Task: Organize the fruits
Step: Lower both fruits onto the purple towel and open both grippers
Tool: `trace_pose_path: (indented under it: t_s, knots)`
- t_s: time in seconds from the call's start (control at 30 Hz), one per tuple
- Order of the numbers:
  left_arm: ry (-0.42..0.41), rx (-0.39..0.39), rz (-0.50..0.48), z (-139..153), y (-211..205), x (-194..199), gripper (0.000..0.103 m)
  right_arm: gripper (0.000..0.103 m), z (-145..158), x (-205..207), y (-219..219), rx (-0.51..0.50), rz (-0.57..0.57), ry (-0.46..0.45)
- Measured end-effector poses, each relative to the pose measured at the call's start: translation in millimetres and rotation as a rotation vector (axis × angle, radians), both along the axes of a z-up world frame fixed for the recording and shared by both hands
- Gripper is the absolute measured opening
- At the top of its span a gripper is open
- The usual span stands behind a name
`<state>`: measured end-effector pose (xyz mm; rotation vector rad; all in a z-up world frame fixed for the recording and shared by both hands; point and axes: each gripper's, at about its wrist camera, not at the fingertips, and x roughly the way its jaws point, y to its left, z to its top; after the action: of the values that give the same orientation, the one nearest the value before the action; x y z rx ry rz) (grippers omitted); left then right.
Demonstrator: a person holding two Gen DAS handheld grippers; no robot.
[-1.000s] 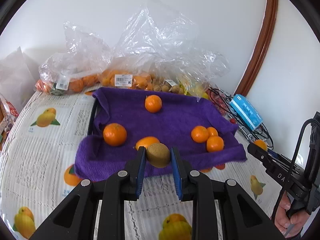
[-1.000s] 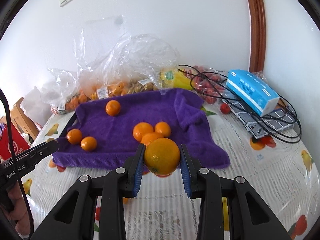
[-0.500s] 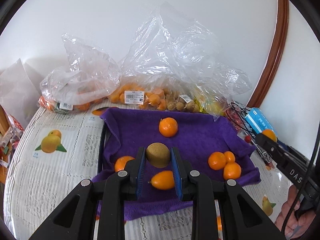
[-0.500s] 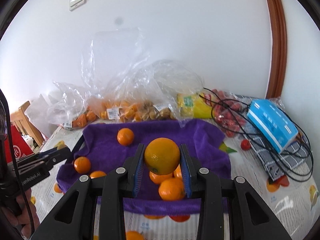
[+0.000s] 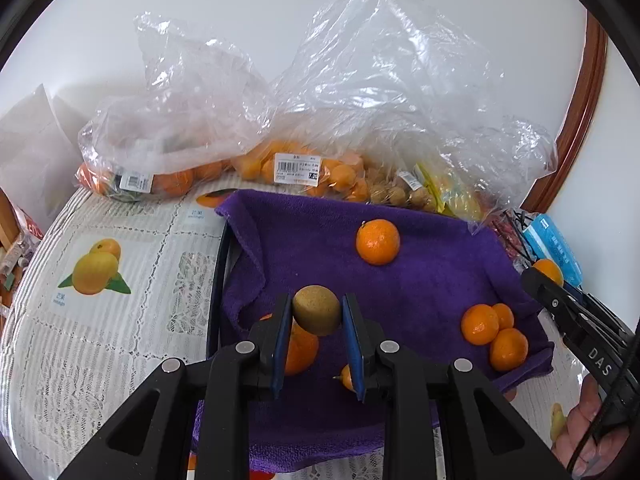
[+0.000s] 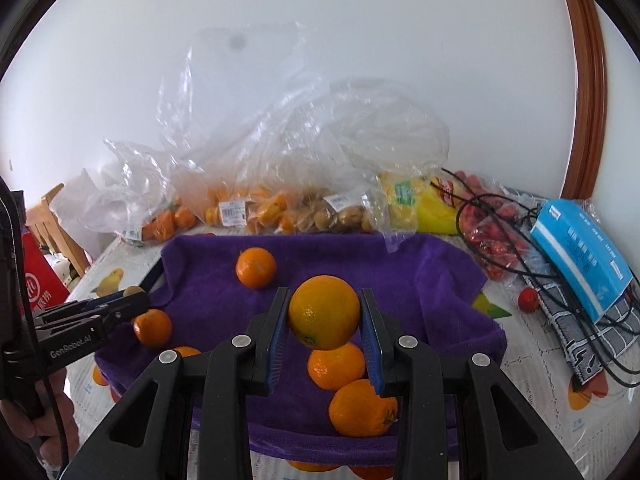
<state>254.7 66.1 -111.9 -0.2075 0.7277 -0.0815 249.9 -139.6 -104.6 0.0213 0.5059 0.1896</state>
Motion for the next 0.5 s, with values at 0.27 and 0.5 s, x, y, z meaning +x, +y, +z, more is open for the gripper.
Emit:
trace_pose_path:
  t_s: [0.27,0.5]
  knots:
    - [-0.002,-0.016,0.004,-0.5,2.0,0.4,0.024,0.034,-5.4,5.5,-8.1,0.014,-0.025,0.006]
    - [-0.001,-0.024,0.009,-3.0,3.3,1.8,0.024,0.034,-9.2,6.2,-1.8,-0.001,-0.007,0.013]
